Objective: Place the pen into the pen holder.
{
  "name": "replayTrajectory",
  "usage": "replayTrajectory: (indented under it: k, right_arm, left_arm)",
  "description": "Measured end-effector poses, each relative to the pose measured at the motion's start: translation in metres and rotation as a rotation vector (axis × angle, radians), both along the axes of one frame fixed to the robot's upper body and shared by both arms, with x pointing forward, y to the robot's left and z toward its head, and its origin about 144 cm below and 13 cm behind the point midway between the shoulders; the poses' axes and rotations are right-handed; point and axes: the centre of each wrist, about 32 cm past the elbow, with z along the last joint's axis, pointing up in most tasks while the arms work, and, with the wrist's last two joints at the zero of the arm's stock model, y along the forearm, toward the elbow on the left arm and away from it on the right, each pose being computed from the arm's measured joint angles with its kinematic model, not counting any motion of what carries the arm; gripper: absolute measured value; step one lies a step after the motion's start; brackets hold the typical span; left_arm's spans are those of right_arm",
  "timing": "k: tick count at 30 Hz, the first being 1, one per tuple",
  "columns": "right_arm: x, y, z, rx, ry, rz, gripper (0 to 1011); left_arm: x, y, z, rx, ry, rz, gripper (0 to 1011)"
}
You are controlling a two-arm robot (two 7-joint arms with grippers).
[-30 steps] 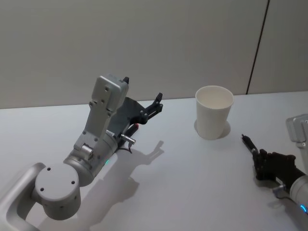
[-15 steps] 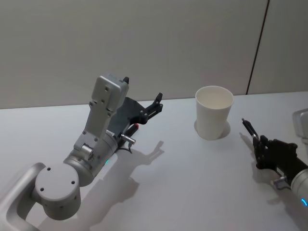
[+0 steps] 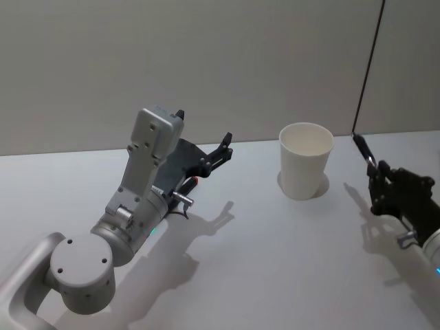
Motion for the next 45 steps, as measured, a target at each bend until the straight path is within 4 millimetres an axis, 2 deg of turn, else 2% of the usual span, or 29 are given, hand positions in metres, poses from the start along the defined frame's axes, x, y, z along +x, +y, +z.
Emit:
replayTrajectory:
  k: [15, 20, 25, 45]
  right_arm:
    - [0.017, -0.003, 0.013, 0.038, -0.242, 0.032, 123]
    - [0.029, -0.002, 0.016, 0.044, -0.318, 0.047, 123]
    - [0.05, 0.002, 0.019, 0.045, -0.403, 0.068, 123]
    - [0.089, 0.022, 0.017, -0.02, -0.453, 0.13, 123]
  left_arm:
    - [0.0, 0.0, 0.0, 0.0, 0.0, 0.0, 1001]
    - [0.0, 0.0, 0.0, 0.0, 0.0, 0.0, 1001]
    - [0.0, 0.0, 0.0, 0.0, 0.0, 0.0, 1001]
    - [0.0, 0.0, 0.0, 0.0, 0.0, 0.0, 1001]
